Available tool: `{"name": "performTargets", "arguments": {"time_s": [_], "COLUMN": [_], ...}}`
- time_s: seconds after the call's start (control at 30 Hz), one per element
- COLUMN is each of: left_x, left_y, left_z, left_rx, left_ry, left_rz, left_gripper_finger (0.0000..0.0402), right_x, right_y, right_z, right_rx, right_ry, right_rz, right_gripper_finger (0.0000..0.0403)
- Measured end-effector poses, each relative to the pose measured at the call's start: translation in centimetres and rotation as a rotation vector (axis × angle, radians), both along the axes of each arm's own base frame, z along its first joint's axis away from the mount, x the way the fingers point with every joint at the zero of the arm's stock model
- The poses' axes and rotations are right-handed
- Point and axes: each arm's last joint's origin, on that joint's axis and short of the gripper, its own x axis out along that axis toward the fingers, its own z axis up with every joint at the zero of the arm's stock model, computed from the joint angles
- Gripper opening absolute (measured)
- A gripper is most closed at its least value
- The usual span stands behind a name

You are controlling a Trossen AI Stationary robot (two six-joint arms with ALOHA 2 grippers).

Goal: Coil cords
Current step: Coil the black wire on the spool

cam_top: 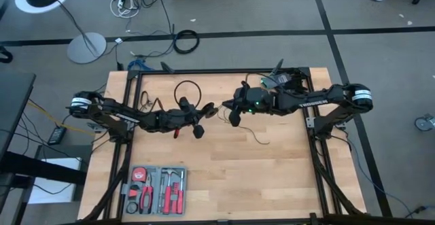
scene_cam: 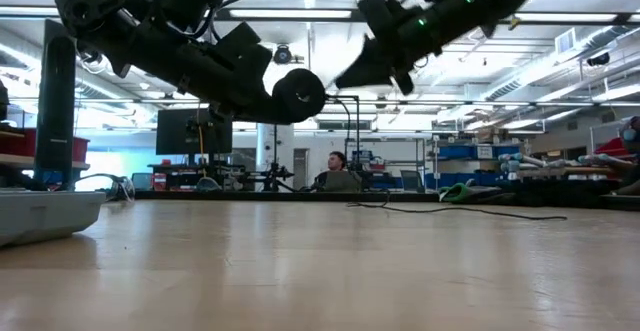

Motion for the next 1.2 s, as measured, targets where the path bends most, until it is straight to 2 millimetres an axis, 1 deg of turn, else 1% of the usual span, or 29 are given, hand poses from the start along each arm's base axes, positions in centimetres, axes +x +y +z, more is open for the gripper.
{"name": "performTargets", "arguments": {"time_s": [0.13,0.2,0.3,0.4,0.53,0.7,0.9,1.07,1.2], "left_x": [0.0,-0.1,-0.1,-0.1,-0.1,-0.1,-0.1,-0.1,-0.2], "left_y": [0.0,0.0,0.0,0.0,0.0,0.0,0.0,0.0,0.0], "left_z": [0.0,-0.1,-0.2,-0.2,-0.2,-0.2,-0.3,-0.3,-0.4], "left_rx": [0.003,0.005,0.006,0.005,0.004,0.004,0.003,0.003,0.003], "left_ry": [0.007,0.010,0.021,0.020,0.019,0.019,0.020,0.028,0.033], "left_rz": [0.007,0.010,0.009,0.010,0.010,0.009,0.009,0.009,0.009], "left_gripper_finger": [0.0000,0.0000,0.0000,0.0000,0.0000,0.0000,0.0000,0.0000,0.0000], "right_x": [1.6,2.7,4.3,5.6,6.6,6.7,6.4,6.1,5.0], "right_y": [-0.1,-0.2,-0.3,-0.2,0.1,0.6,1.3,1.4,1.4], "right_z": [1.7,2.1,2.2,2.2,2.1,1.9,2.2,2.3,3.2], "right_rx": [-0.018,-0.028,-0.042,-0.050,-0.043,-0.048,-0.072,-0.087,-0.079], "right_ry": [-0.005,-0.006,-0.005,-0.007,-0.013,0.000,0.028,0.056,0.090], "right_rz": [0.051,0.078,0.115,0.150,0.181,0.226,0.266,0.280,0.278], "right_gripper_finger": [0.0001,0.0001,0.0003,0.0007,0.0013,0.0016,0.0027,0.0062,0.0098]}}
